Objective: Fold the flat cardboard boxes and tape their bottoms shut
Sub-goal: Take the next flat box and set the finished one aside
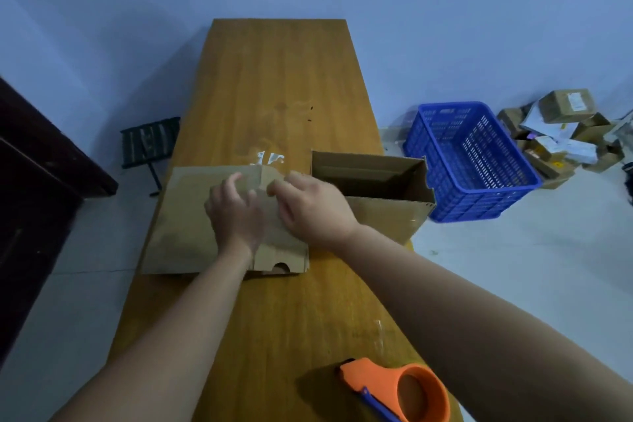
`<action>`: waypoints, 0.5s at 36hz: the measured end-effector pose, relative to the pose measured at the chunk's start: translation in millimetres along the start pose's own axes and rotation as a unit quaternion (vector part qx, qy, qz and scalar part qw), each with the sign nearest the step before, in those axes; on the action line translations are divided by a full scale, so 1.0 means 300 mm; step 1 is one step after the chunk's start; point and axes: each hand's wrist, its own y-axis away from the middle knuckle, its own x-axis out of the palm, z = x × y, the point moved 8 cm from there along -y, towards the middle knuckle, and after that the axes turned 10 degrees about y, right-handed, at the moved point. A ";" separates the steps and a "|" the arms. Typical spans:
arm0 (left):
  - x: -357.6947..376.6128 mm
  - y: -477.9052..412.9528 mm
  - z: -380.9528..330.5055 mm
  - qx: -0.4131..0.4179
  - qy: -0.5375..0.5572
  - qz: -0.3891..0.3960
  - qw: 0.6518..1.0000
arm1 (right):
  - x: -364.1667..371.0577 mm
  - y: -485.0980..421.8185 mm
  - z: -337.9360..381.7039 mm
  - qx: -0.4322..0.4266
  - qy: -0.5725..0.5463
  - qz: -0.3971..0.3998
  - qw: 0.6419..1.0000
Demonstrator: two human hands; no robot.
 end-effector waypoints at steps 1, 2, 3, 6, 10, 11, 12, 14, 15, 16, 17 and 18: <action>-0.037 -0.009 0.042 0.001 -0.041 -0.005 0.999 | 0.050 0.007 0.035 0.009 -0.027 0.047 0.999; -0.074 -0.021 0.093 -0.005 -0.084 -0.010 0.996 | 0.107 0.020 0.058 0.036 -0.048 0.099 0.993; -0.111 -0.034 0.151 -0.028 -0.120 -0.012 0.992 | 0.166 0.038 0.069 0.078 -0.063 0.152 0.983; -0.208 -0.062 0.339 -0.152 -0.178 0.003 0.972 | 0.315 0.116 0.070 0.244 -0.154 0.277 0.917; -0.302 -0.074 0.507 -0.255 -0.139 0.008 0.957 | 0.431 0.201 0.056 0.411 -0.214 0.329 0.823; -0.309 -0.073 0.528 -0.270 -0.106 0.008 0.957 | 0.457 0.221 0.050 0.446 -0.218 0.334 0.801; -0.315 -0.073 0.545 -0.278 -0.083 0.009 0.957 | 0.479 0.241 0.045 0.479 -0.222 0.333 0.781; -0.329 -0.077 0.562 -0.268 -0.066 0.001 0.961 | 0.508 0.269 0.037 0.529 -0.239 0.310 0.753; -0.342 -0.082 0.563 -0.255 -0.060 -0.009 0.965 | 0.515 0.278 0.031 0.545 -0.249 0.294 0.745; -0.352 -0.089 0.569 -0.243 -0.048 -0.020 0.969 | 0.519 0.285 0.025 0.556 -0.258 0.279 0.739; -0.358 -0.090 0.565 -0.236 -0.029 -0.023 0.971 | 0.520 0.291 0.016 0.566 -0.266 0.262 0.735; -0.359 -0.091 0.565 -0.239 0.002 -0.023 0.971 | 0.520 0.298 0.007 0.576 -0.270 0.247 0.731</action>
